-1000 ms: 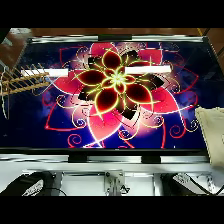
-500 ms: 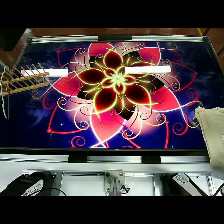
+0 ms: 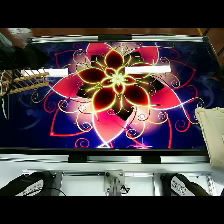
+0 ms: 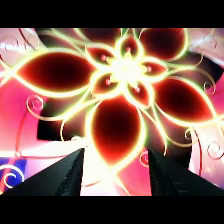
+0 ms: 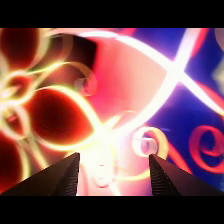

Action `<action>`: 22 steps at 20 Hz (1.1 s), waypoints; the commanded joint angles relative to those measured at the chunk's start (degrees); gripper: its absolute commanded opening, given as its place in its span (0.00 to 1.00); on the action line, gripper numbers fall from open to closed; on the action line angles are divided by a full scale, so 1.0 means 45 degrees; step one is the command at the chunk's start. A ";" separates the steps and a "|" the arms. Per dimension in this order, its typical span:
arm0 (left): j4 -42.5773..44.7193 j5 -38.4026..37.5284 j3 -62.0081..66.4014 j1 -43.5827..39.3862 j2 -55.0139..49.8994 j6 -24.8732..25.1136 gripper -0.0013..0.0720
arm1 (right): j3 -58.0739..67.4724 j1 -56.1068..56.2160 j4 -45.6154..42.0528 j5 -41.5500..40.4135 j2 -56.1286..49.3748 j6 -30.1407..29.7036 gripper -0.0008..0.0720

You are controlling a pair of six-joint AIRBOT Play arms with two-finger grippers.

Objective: Fold the shirts.

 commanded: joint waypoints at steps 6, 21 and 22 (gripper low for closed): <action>0.5634 -0.2293 -0.0005 -0.2443 -0.2297 -0.1127 0.57 | -0.0185 0.5829 -0.5838 -0.1423 -0.0729 -0.0879 0.77; 0.5790 -0.2370 -0.0010 -0.2841 -0.3201 -0.1112 0.57 | -0.0185 0.5887 -0.5333 -0.3089 -0.0729 -0.0879 0.77; 0.5790 -0.2370 -0.0010 -0.2841 -0.3201 -0.1112 0.57 | -0.0185 0.5887 -0.5333 -0.3317 -0.0724 -0.0879 0.77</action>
